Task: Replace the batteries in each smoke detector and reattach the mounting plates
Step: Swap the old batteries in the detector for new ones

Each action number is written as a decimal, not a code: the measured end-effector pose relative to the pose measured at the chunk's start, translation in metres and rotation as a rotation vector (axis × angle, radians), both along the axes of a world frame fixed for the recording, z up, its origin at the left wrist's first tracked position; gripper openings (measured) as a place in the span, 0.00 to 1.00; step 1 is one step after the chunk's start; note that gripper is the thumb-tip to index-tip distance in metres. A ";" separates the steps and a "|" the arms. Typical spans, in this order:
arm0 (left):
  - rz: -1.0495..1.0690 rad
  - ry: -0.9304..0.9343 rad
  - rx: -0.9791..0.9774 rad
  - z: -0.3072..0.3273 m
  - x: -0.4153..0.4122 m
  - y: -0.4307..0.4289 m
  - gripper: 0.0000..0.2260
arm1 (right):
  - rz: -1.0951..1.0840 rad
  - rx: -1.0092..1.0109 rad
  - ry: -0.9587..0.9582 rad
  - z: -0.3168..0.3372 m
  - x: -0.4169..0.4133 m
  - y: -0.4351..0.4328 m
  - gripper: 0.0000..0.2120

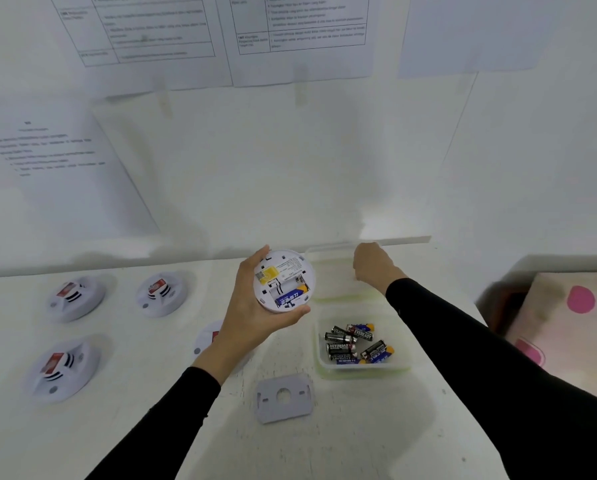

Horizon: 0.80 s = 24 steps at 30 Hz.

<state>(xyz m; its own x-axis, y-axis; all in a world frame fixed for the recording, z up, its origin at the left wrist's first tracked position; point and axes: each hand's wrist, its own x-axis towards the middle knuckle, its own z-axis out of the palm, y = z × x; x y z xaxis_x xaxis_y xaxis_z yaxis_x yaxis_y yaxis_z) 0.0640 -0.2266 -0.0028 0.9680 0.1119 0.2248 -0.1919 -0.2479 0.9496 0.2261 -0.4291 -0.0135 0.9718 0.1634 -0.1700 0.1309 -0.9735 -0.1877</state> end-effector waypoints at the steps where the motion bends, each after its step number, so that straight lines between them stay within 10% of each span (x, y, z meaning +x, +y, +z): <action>1: 0.003 -0.003 0.007 -0.001 0.001 0.001 0.46 | -0.032 0.152 0.000 0.004 0.000 -0.002 0.08; 7: 0.029 -0.013 0.012 -0.009 0.008 0.001 0.45 | -0.014 1.135 -0.047 0.054 -0.057 0.002 0.05; 14: 0.078 -0.005 0.003 -0.010 0.019 -0.010 0.45 | 0.206 0.884 0.129 0.067 -0.082 0.003 0.18; 24: -0.259 0.336 0.024 0.021 0.020 -0.001 0.38 | 0.406 0.965 0.187 0.092 -0.074 0.006 0.08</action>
